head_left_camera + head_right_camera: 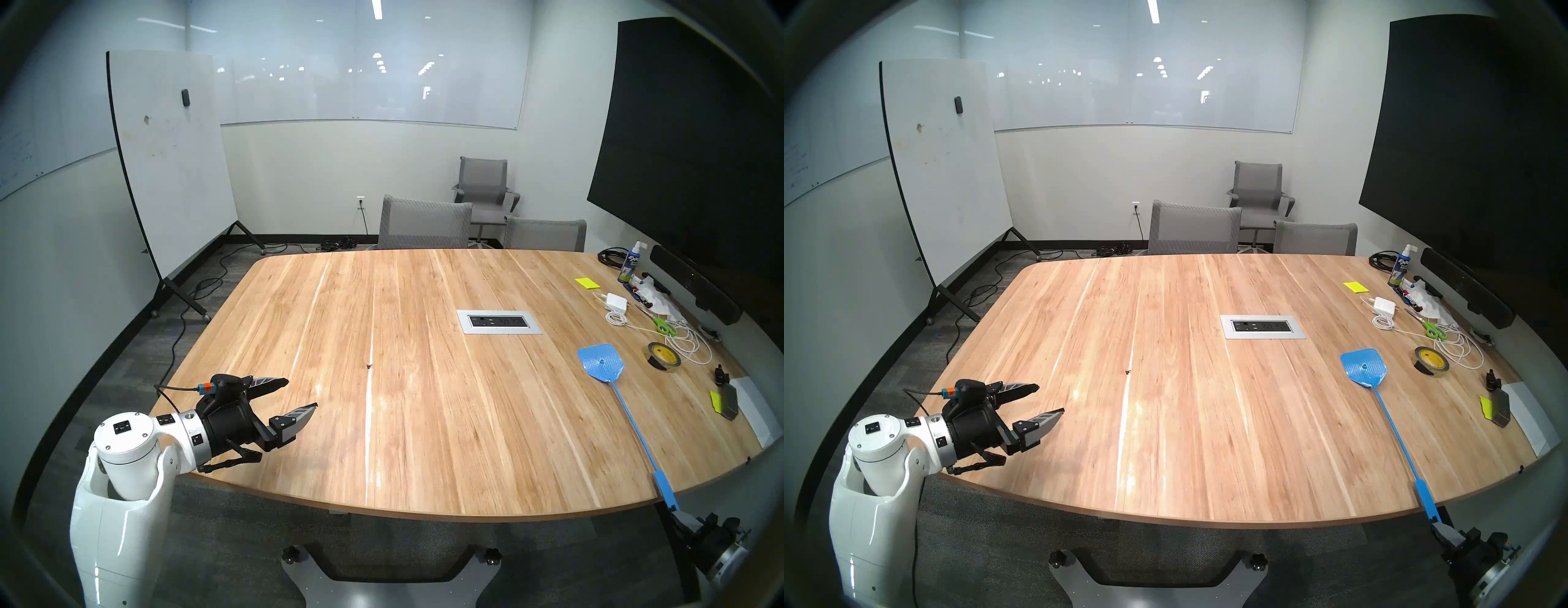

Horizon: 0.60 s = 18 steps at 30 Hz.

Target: Swat a bug on table

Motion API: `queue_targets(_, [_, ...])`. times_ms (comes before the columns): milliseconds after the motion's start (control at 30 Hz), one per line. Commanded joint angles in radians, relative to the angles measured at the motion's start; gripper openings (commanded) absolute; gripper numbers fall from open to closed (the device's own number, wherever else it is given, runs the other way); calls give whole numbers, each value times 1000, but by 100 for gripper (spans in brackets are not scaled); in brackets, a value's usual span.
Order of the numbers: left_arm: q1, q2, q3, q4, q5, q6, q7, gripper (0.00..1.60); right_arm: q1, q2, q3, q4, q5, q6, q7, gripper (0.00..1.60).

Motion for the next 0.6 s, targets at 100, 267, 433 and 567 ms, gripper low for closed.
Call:
queue_targets(100, [-1, 2, 0, -16, 0, 2, -2, 160, -41, 10, -12, -3, -26, -37, 74, 0])
queue_targets(267, [-1, 1, -1, -16, 0, 2, -2, 160, -60, 4, -17, -7, -47, -63, 123, 0])
queue_targets(433, [-2, 1, -1, -16, 1, 2, -3, 160, -73, -3, -22, -5, -70, -105, 179, 0])
queue_targets(567, [-2, 0, -1, -16, 1, 3, -3, 160, -77, -2, -25, 2, -81, -116, 206, 0])
